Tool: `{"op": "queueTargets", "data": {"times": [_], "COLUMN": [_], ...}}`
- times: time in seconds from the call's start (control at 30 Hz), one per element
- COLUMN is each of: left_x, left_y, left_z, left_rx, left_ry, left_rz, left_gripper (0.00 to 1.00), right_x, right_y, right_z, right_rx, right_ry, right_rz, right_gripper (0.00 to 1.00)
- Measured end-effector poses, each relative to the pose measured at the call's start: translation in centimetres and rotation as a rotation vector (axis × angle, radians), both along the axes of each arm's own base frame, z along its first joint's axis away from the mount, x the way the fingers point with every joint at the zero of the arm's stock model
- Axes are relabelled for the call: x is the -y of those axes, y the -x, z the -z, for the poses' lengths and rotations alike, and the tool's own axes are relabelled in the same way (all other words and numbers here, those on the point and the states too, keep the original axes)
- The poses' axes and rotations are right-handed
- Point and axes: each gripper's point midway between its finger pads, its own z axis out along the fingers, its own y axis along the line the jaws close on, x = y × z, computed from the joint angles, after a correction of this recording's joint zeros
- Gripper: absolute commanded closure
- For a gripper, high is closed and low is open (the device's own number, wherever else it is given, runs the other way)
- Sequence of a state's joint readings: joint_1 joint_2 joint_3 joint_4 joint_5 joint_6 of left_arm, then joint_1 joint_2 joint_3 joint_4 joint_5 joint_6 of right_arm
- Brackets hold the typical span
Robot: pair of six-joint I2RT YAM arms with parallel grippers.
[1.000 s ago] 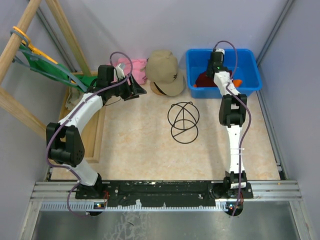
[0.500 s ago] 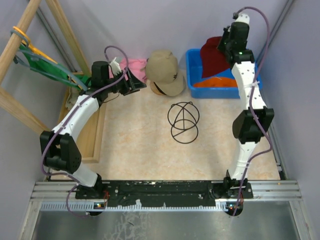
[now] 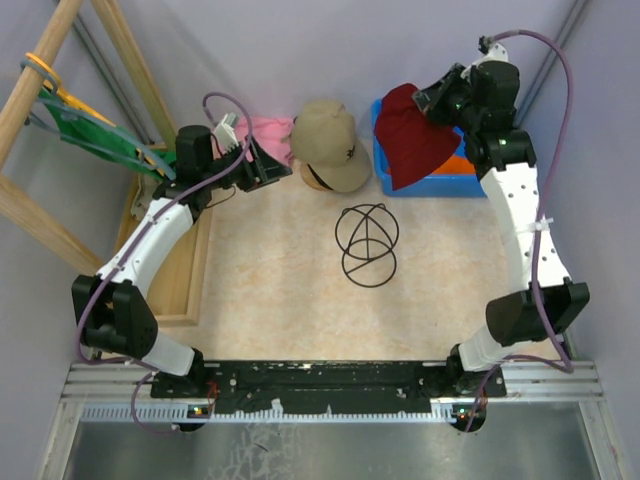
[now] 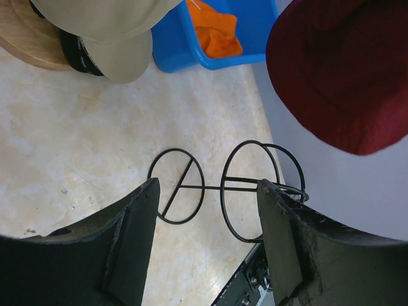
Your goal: Stack the hats
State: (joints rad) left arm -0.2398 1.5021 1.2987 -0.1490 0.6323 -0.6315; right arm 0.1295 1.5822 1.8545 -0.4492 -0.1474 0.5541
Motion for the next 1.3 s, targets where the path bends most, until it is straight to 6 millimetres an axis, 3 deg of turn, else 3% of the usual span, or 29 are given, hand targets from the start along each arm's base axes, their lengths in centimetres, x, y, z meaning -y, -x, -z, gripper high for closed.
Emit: {"op": "queueTargets", "data": {"times": [0.27, 0.6, 1.0, 1.17, 1.3], "left_x": [-0.4, -1.0, -1.3, -1.3, -1.4], "left_y": [0.2, 1.4, 2.6, 2.7, 2.6], "left_z": [0.0, 0.7, 1.4, 1.4, 1.3], "left_rx": [-0.004, -0.019, -0.038, -0.037, -0.034], "left_ry": [-0.004, -0.009, 0.003, 0.006, 0.005], "left_rz": [-0.012, -0.023, -0.032, -0.035, -0.040], "left_gripper": [0.31, 0.31, 0.31, 0.31, 0.31], "right_x": [-4.8, -9.7, -11.6, -12.0, -12.6], "right_y": [5.5, 9.4, 11.3, 11.5, 12.1], "right_z": [-0.2, 0.8, -3.0, -3.8, -3.2], "right_rx": [-0.031, -0.082, 0.019, 0.026, 0.009], "right_ry": [-0.185, -0.347, -0.458, -0.470, -0.479], "right_rz": [-0.140, -0.252, -0.312, -0.331, -0.353], "right_gripper": [1.00, 1.00, 1.00, 1.00, 1.00]}}
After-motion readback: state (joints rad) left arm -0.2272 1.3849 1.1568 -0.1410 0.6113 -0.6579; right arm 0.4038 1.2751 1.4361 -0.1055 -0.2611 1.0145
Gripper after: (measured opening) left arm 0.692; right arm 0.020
